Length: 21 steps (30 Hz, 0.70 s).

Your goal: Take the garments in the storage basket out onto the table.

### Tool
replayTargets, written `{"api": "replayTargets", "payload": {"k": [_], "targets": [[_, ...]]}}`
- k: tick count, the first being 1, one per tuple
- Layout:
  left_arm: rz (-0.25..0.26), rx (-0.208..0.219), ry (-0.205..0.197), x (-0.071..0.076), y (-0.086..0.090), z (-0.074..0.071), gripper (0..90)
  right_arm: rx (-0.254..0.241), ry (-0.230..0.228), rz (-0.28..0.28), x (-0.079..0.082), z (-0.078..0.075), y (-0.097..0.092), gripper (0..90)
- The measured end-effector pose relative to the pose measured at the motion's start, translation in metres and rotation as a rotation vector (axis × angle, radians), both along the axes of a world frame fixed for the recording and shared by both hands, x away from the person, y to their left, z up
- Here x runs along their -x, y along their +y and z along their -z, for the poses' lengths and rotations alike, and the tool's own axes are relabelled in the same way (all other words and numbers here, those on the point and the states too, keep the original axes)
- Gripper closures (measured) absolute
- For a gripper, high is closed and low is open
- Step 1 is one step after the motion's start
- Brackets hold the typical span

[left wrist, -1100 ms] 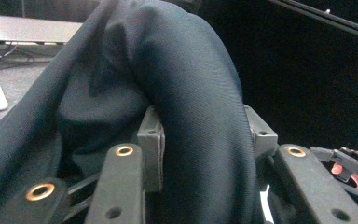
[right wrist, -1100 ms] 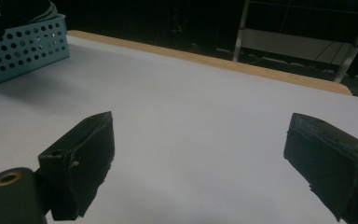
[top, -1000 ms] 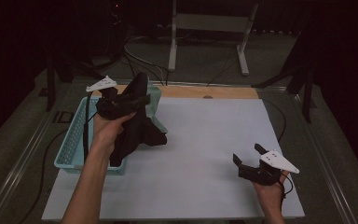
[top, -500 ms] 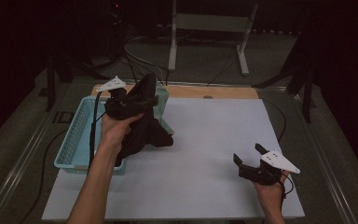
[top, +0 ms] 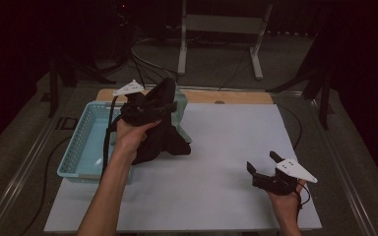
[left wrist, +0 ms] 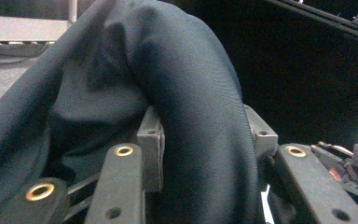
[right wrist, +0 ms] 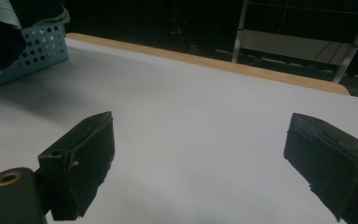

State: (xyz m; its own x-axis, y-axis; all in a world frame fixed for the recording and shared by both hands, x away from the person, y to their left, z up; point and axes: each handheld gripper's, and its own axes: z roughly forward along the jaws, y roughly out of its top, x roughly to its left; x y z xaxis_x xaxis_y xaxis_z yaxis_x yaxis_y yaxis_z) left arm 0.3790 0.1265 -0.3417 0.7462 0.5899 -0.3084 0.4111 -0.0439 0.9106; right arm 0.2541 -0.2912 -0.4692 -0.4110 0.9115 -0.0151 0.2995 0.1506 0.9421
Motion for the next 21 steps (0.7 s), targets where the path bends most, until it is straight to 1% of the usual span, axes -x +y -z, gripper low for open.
{"api": "replayTargets", "payload": {"k": [15,16,21], "targets": [[0.043,0.001,-0.008,-0.002,-0.021,-0.003,60.7,-0.002,0.002,-0.002,0.000,0.000,0.000,8.5],[0.052,0.002,-0.009,-0.003,-0.025,-0.004,60.6,-0.001,0.002,-0.002,0.000,0.000,0.000,8.6],[0.069,-0.004,-0.005,-0.004,-0.034,-0.003,60.6,-0.002,0.001,-0.004,0.000,0.000,0.000,8.6]]}}
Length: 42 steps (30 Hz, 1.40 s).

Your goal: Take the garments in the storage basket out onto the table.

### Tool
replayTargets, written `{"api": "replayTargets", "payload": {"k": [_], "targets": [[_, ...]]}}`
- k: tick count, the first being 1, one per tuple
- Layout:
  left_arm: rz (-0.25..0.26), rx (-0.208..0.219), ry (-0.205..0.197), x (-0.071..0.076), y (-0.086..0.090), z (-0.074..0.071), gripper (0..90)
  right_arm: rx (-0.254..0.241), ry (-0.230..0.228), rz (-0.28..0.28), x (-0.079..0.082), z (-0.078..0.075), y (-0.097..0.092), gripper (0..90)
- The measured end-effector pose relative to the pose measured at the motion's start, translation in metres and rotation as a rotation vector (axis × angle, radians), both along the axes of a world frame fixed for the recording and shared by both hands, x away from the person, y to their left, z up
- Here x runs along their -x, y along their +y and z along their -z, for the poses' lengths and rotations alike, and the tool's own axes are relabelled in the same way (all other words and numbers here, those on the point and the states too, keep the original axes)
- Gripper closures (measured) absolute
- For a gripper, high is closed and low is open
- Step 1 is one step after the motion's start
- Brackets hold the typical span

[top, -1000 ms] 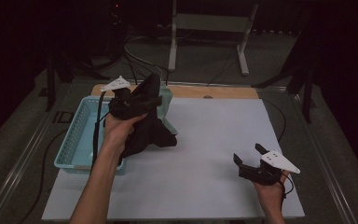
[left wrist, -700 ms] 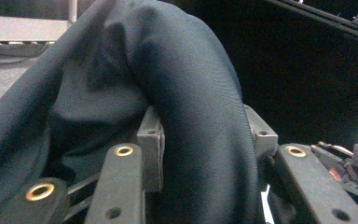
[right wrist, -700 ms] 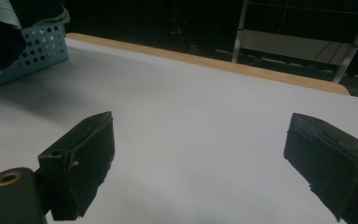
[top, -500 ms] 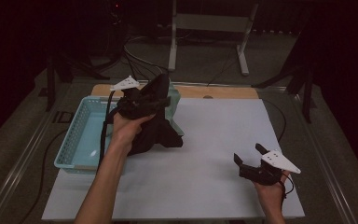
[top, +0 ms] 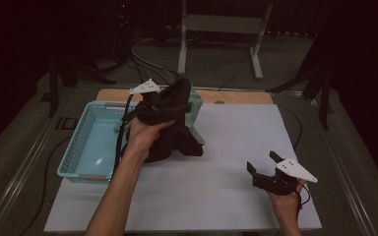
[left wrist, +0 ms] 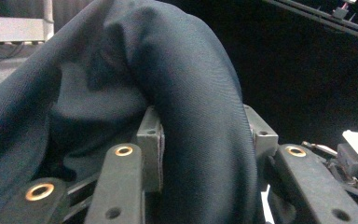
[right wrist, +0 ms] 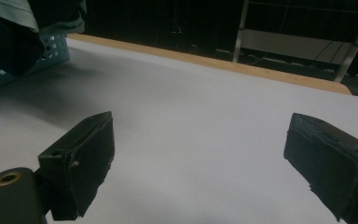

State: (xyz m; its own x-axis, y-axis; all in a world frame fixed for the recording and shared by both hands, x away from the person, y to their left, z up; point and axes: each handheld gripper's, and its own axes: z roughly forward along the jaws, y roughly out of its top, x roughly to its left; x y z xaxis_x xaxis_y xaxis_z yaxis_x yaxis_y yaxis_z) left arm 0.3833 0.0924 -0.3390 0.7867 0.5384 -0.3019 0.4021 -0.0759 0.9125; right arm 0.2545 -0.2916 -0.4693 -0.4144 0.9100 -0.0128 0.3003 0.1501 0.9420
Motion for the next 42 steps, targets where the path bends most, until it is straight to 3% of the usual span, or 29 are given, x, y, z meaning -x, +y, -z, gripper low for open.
{"api": "replayTargets", "payload": {"k": [29,42], "targets": [[0.062,0.012,0.026,-0.002,-0.027,0.011,60.3,-0.001,0.000,0.001,0.000,0.000,0.000,8.6],[0.088,-0.018,0.031,-0.001,-0.043,0.018,60.1,-0.004,0.002,0.001,0.000,0.000,-0.001,8.6]]}}
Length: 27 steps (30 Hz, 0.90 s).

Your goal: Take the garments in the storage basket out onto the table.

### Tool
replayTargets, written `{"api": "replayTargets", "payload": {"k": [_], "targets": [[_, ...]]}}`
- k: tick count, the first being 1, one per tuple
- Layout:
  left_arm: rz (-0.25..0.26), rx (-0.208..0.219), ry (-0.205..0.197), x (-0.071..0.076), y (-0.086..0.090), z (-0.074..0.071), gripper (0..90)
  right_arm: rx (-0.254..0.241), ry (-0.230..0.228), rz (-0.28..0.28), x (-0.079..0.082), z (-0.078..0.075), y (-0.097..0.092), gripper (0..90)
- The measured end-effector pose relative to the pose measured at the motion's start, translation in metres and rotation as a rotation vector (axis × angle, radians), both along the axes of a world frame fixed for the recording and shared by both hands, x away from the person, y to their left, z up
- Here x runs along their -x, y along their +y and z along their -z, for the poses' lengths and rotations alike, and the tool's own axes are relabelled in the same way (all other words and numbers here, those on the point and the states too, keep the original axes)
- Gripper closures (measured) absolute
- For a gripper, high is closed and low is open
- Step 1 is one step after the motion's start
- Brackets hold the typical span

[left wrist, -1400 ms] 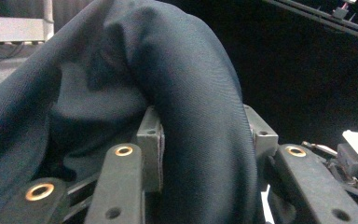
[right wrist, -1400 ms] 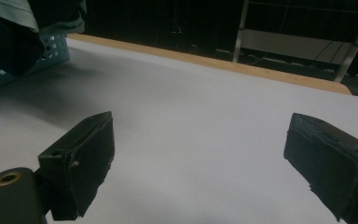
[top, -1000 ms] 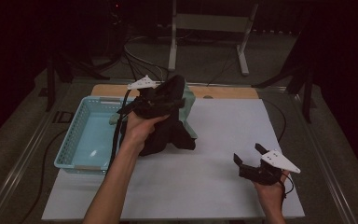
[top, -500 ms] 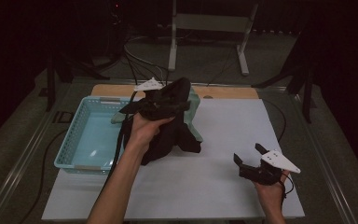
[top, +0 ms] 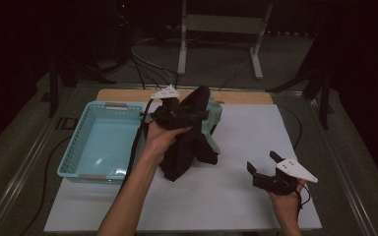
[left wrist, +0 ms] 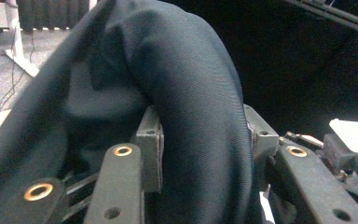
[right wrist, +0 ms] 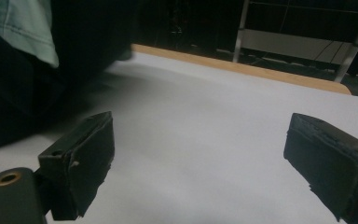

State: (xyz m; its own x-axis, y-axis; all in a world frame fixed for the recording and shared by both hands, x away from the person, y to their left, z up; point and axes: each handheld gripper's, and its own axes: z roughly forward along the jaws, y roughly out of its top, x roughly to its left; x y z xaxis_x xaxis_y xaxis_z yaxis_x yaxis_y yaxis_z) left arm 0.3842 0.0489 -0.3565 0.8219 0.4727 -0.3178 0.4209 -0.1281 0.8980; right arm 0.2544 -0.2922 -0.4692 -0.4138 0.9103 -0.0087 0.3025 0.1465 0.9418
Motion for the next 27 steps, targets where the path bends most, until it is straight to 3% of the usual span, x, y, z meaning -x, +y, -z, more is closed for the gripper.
{"api": "replayTargets", "payload": {"k": [12,27], "targets": [[0.004,-0.006,0.020,0.000,-0.009,0.012,59.1,0.001,-0.003,0.000,0.000,0.000,-0.001,8.6],[-0.017,0.000,0.049,-0.002,-0.008,0.026,57.1,0.001,0.001,0.001,-0.001,0.000,-0.001,8.6]]}}
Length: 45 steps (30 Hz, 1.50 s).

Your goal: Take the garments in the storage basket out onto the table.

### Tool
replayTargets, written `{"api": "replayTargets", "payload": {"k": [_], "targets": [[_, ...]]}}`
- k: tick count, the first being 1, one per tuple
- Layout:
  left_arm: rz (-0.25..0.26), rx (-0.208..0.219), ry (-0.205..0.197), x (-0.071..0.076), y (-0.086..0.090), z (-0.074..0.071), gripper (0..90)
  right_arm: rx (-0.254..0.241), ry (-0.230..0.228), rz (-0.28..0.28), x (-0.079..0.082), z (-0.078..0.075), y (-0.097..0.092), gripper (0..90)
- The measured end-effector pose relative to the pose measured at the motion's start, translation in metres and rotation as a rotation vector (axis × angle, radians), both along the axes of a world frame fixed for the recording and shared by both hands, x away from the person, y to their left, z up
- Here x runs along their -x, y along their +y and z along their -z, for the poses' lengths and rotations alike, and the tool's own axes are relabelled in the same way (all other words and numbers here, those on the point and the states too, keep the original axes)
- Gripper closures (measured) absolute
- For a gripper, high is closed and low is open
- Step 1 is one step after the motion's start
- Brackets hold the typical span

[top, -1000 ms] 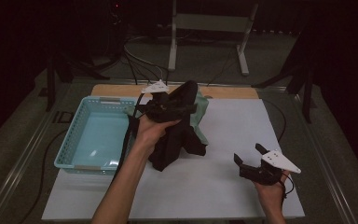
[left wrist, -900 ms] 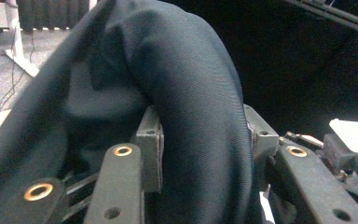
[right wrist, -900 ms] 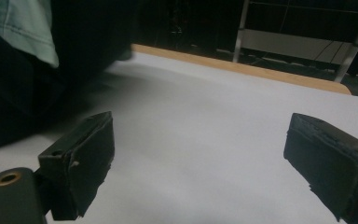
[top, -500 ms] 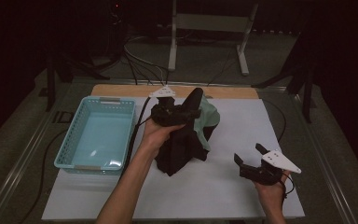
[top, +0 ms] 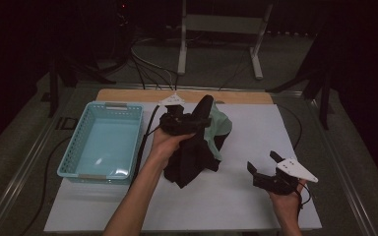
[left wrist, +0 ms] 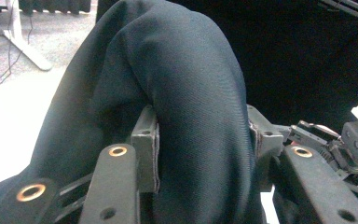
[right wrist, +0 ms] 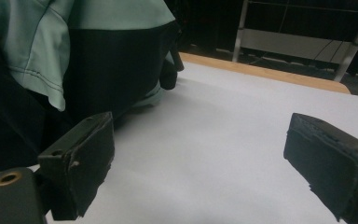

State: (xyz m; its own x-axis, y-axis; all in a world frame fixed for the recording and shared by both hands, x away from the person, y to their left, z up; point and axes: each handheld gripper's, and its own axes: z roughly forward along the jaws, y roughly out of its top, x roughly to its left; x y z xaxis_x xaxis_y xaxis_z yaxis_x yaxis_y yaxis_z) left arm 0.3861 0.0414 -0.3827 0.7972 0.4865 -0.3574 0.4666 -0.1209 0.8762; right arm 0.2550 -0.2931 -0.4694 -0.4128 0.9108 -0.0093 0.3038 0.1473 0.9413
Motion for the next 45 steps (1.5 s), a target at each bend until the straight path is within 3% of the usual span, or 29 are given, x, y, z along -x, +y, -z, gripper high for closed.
{"api": "replayTargets", "payload": {"k": [23,28,33,34,39,40,42,45], "targets": [[0.025,-0.009,0.058,-0.004,0.000,0.018,44.0,0.004,0.006,0.000,0.000,0.001,0.001,8.6],[-0.003,-0.043,0.065,-0.005,-0.001,0.025,37.3,0.001,0.008,0.005,-0.001,0.001,0.000,8.6],[-0.073,-0.129,0.083,-0.005,-0.003,0.032,27.2,0.002,0.008,0.007,0.000,0.001,0.000,8.6],[-0.085,-0.129,0.080,-0.004,-0.003,0.033,21.9,0.002,0.008,0.007,0.000,0.001,0.000,8.6],[-0.144,-0.132,0.083,-0.006,0.003,0.032,14.3,0.003,0.010,0.009,0.000,0.001,0.000,8.6],[-0.147,-0.130,0.090,-0.006,0.004,0.033,6.5,0.003,0.011,0.011,-0.001,0.001,0.000,8.6],[-0.146,-0.119,0.101,-0.007,0.007,0.035,0.7,0.002,0.012,0.011,0.000,0.001,0.000,8.6],[-0.155,-0.102,0.097,-0.006,0.011,0.036,0.0,0.002,0.012,0.011,0.000,0.001,0.000,8.6]]}}
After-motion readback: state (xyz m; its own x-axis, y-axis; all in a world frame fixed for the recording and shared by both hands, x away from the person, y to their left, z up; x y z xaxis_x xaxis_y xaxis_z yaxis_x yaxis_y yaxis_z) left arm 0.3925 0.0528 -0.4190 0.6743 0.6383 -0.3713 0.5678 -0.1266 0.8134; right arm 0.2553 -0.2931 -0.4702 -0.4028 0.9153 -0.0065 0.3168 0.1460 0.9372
